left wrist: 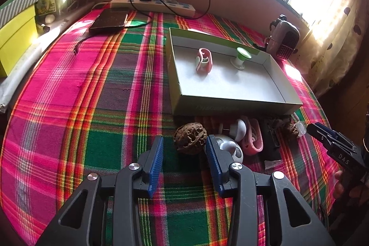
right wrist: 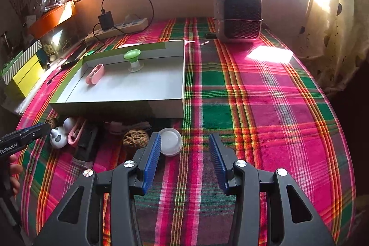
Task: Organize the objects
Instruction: 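Withdraw both tools from the box toward the remaining objects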
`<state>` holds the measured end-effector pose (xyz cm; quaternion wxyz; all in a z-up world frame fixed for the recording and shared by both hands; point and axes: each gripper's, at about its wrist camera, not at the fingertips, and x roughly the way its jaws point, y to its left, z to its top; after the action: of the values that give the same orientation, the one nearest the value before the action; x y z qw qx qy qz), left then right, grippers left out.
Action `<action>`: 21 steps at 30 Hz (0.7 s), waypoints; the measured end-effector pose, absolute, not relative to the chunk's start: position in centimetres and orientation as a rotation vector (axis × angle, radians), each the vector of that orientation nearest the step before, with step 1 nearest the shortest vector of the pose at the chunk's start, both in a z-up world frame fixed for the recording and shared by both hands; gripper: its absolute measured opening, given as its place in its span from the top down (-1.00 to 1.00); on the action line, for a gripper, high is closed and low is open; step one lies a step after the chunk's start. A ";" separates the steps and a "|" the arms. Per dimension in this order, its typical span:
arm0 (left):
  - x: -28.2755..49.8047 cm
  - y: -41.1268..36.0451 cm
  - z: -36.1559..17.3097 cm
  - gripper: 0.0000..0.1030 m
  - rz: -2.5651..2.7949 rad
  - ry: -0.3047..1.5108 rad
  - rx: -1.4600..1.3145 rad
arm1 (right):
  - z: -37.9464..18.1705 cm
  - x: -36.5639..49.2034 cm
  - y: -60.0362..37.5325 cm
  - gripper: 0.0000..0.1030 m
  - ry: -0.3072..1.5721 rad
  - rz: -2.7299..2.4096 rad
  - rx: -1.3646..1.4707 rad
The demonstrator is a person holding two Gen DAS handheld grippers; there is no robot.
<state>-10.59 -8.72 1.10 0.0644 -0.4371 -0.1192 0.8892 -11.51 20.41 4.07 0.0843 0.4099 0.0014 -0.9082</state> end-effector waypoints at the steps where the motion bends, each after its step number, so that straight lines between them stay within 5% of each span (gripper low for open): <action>1: -10.7 -8.7 1.1 0.31 2.687 -0.356 -1.322 | 4.1 -11.5 20.4 0.14 -0.003 -2.703 1.213; 21: -12.3 -8.2 0.6 0.30 2.716 -0.280 -1.349 | 1.9 -13.1 19.5 -0.09 0.054 -2.666 1.293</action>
<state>-12.34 -8.19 0.65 0.0481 -0.4424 -0.0917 0.8908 -13.13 19.53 1.93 0.0888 0.4346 0.0182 -0.8960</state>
